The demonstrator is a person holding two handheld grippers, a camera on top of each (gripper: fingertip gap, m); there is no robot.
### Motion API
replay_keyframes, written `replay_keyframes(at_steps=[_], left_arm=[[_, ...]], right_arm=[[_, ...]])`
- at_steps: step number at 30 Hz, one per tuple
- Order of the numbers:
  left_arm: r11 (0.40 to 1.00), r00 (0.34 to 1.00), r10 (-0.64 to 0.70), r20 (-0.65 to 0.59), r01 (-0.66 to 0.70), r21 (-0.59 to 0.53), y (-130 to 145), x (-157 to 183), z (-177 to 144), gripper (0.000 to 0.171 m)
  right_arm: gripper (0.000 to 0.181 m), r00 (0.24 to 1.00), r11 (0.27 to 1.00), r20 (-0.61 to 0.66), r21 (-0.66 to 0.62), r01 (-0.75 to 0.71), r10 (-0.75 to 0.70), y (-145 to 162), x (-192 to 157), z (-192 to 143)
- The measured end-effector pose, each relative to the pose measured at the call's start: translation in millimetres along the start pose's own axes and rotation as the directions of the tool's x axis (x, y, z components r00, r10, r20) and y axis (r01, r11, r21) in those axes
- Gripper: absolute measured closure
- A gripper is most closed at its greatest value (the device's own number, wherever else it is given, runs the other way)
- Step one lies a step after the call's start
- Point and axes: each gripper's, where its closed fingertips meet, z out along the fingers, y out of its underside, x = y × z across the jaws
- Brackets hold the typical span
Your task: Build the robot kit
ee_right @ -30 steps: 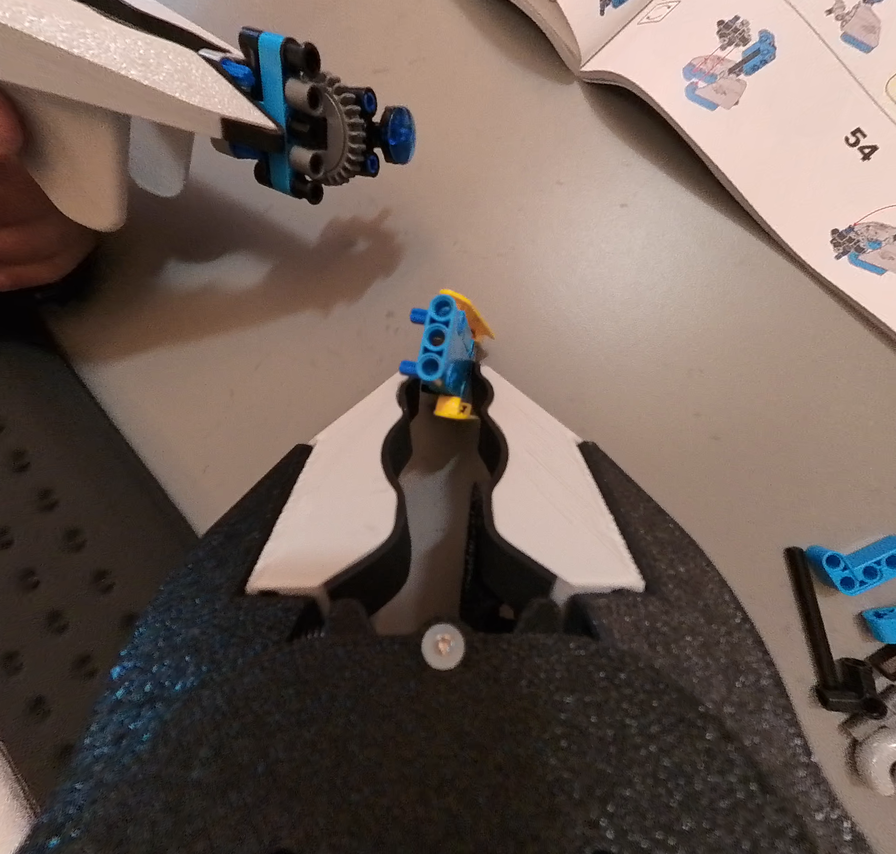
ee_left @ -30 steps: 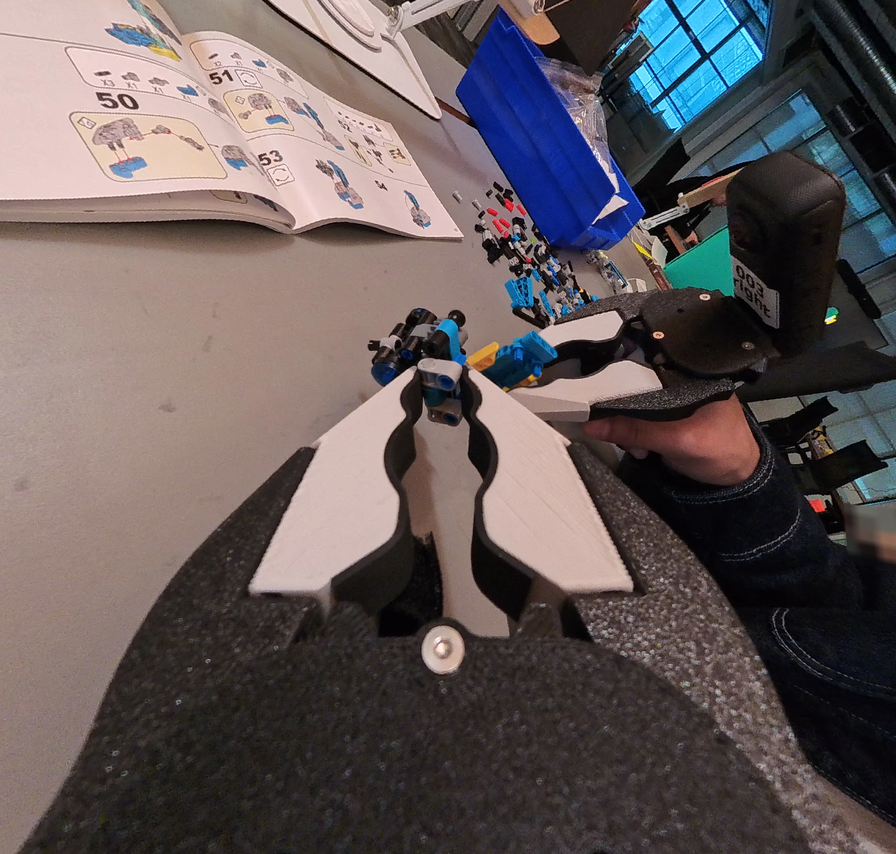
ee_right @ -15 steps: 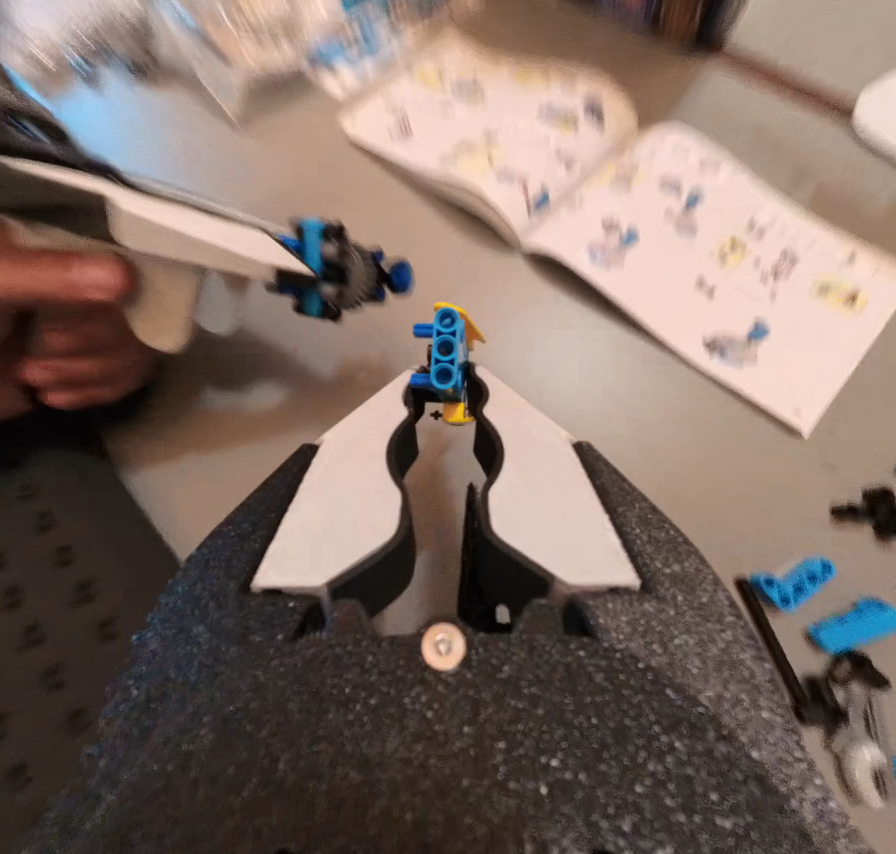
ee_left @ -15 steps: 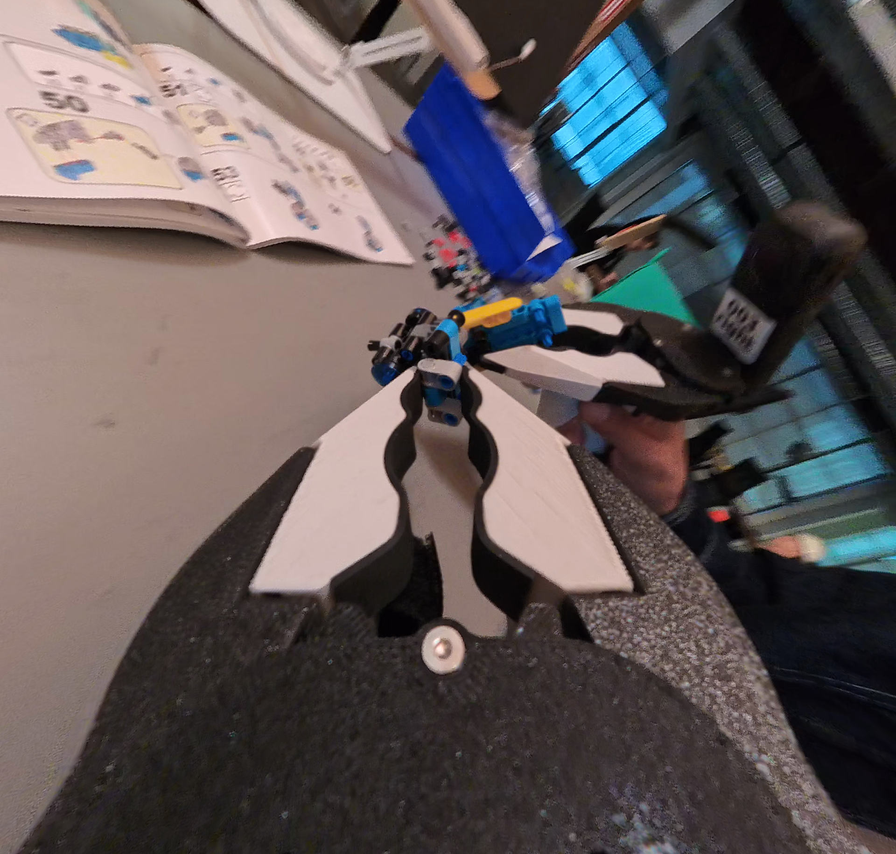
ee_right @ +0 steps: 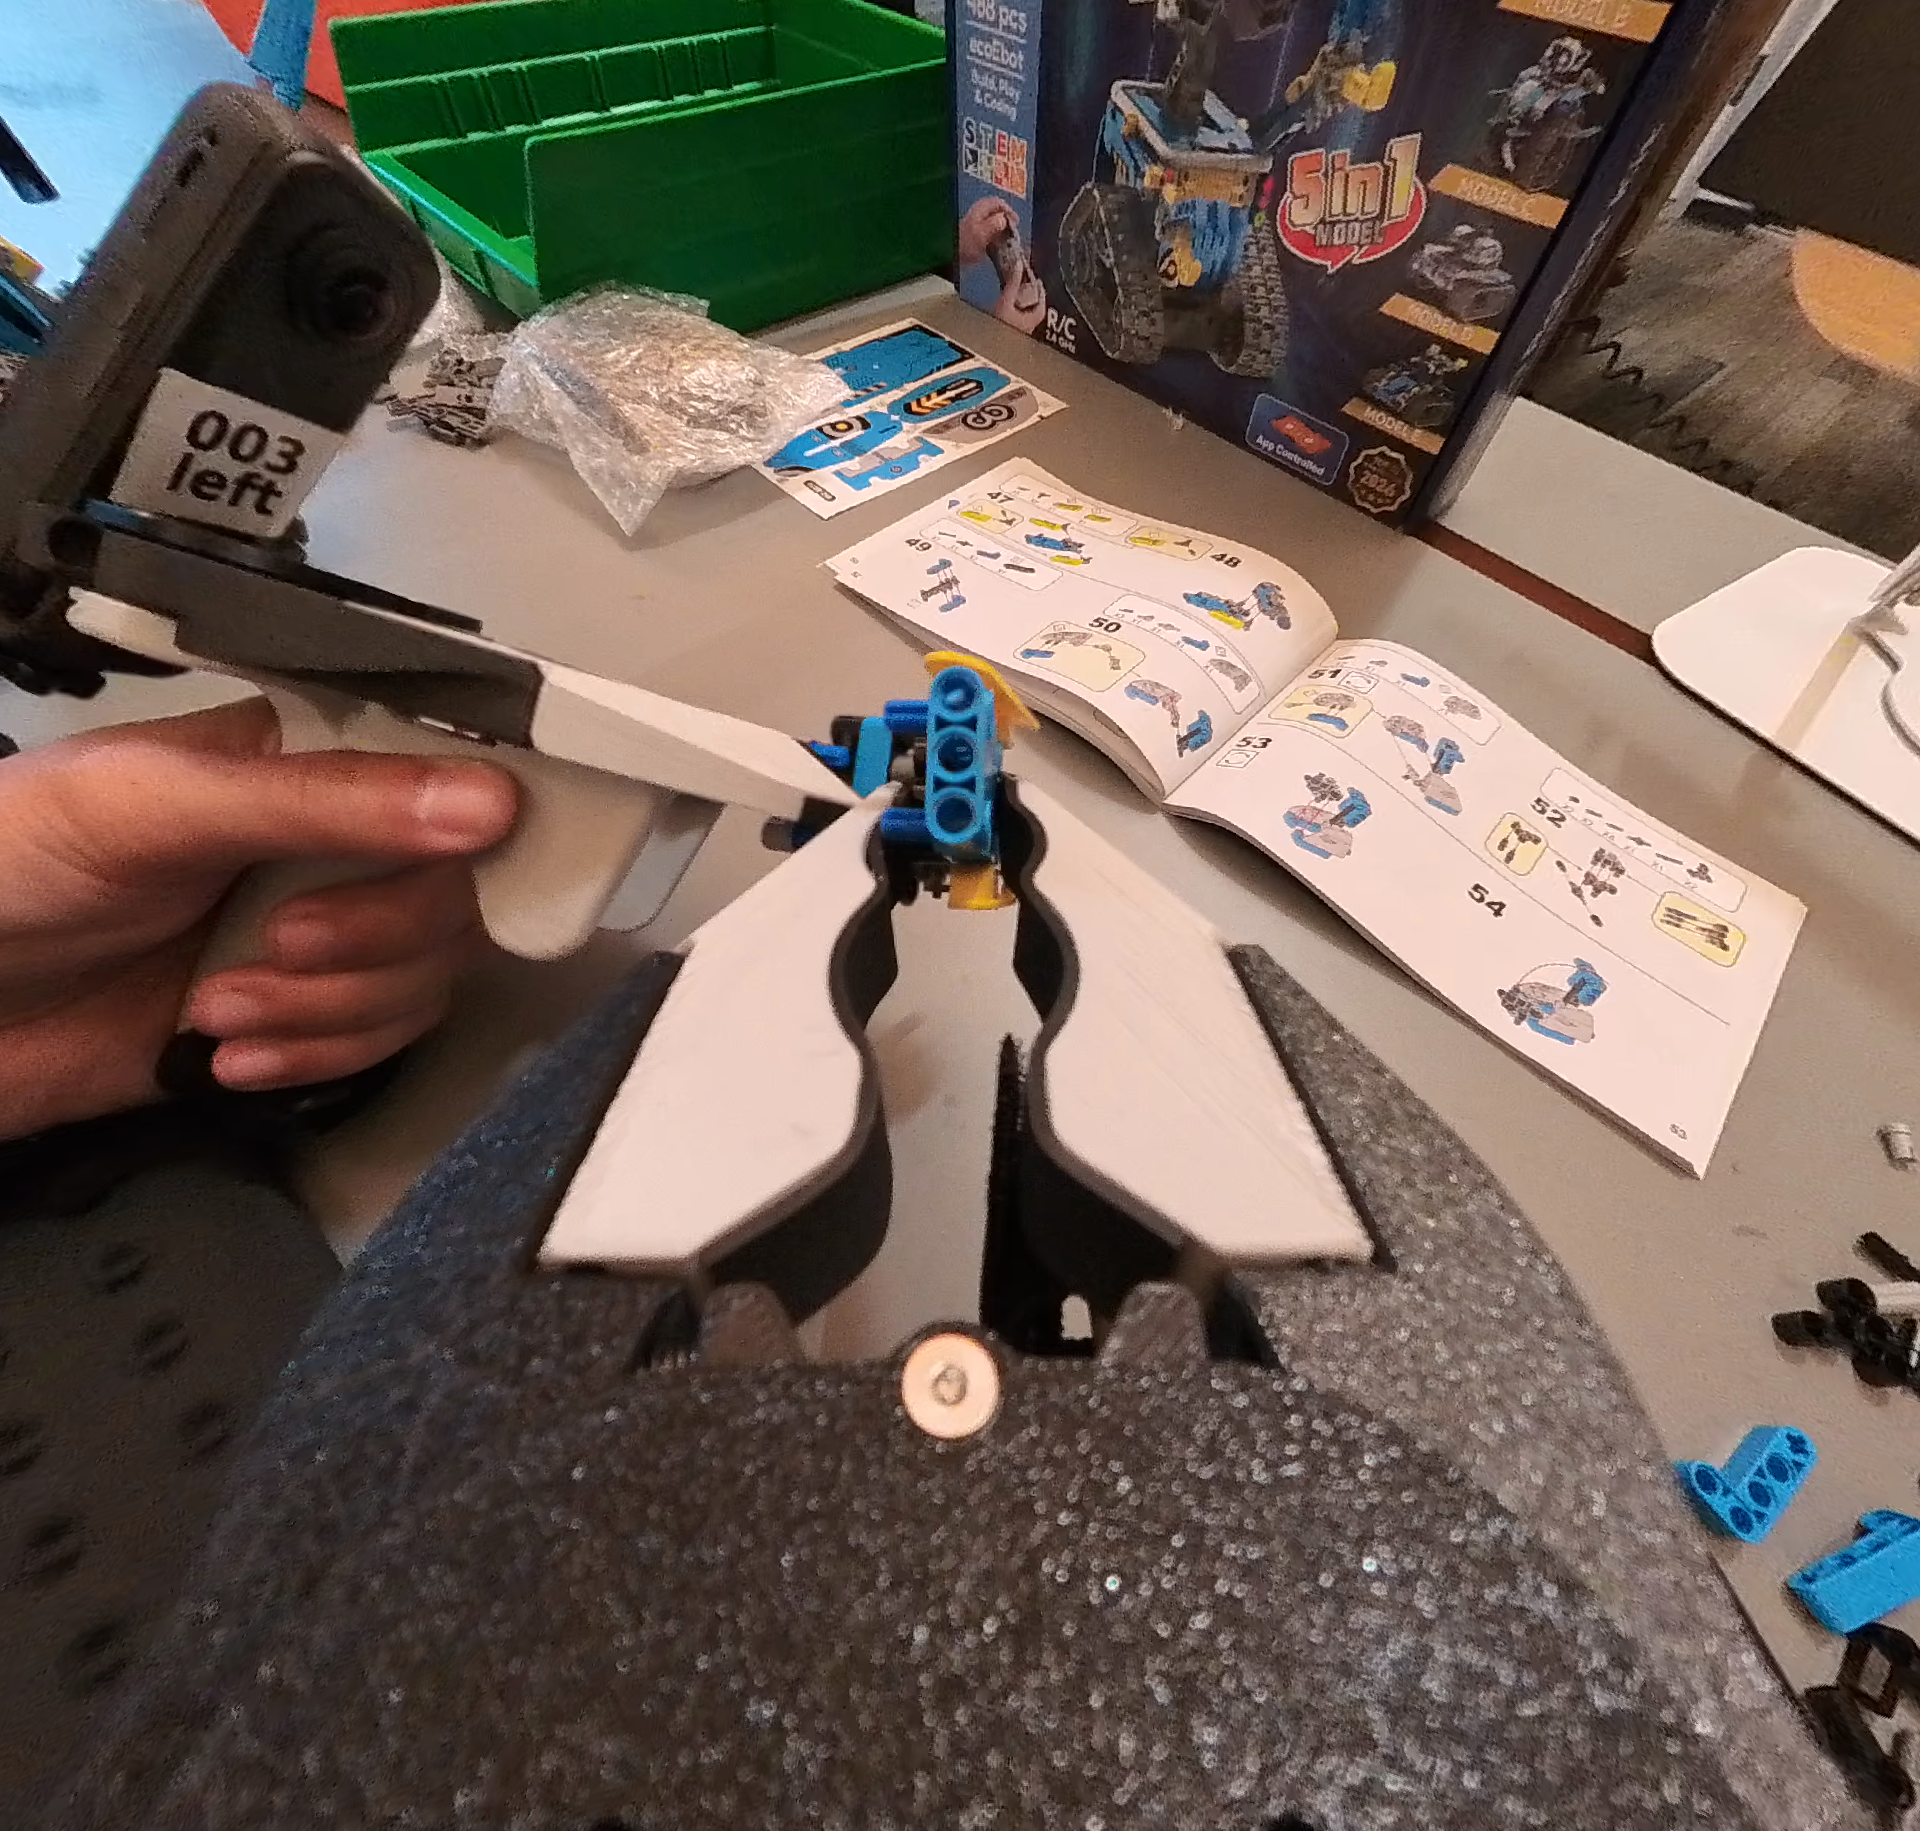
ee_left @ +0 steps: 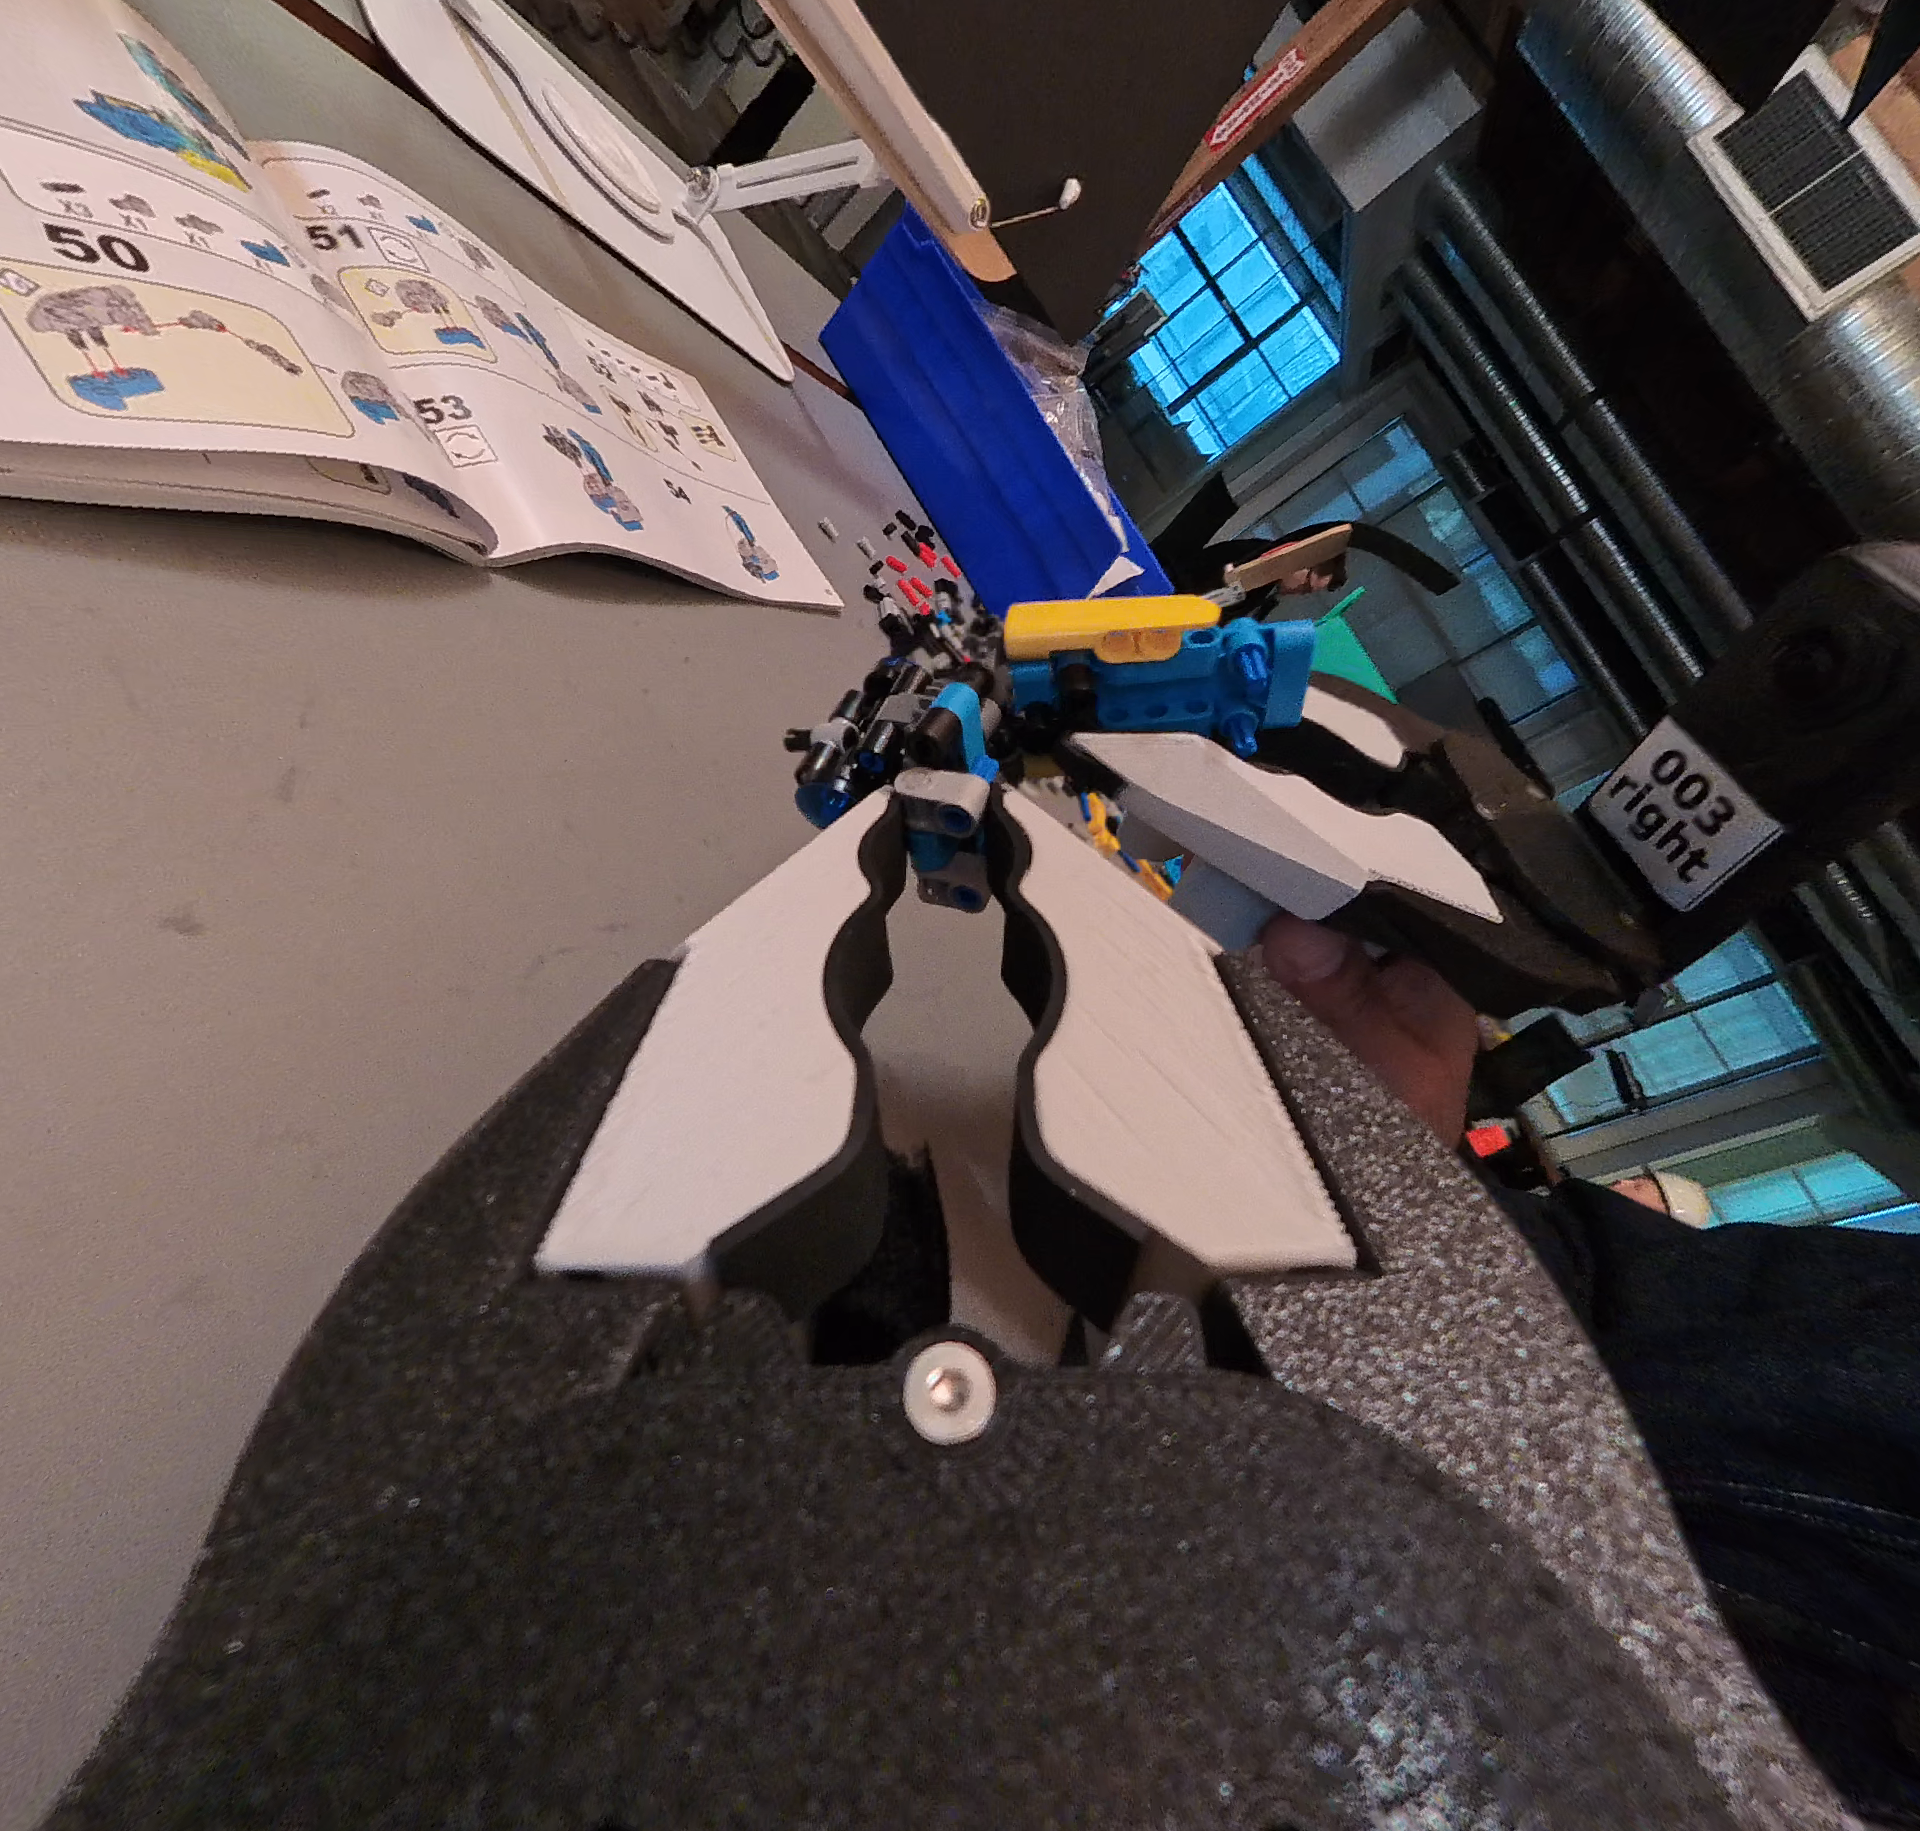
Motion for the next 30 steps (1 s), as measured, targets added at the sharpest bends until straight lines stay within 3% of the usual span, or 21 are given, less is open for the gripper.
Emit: replay_keyframes(at_steps=[8,13,19,25,30], left_arm=[[0.999,0.998,0.046,0.043,-0.046,-0.004,0,-3,-1,0.157],[1.000,1.000,-0.011,0.029,0.011,0.004,0,-6,-1,0.157],[0.999,0.999,-0.042,-0.010,0.042,0.006,-1,-3,-1,0.157],[0.999,0.999,-0.030,-0.017,0.030,-0.016,3,0,1,0.157],[1.000,1.000,-0.002,0.003,0.002,0.002,1,-1,0,0.158]], right_arm=[[0.164,0.997,0.998,0.058,0.016,-0.054,0.053,2,-2,2],[0.147,0.971,0.992,0.216,0.054,-0.112,0.097,-3,-21,0],[0.142,0.975,0.996,0.217,0.057,-0.071,0.057,-1,-19,1],[0.156,0.947,0.981,0.269,0.037,-0.193,0.176,2,-8,-1],[0.160,0.975,0.991,0.191,0.047,-0.127,0.116,3,-7,0]])
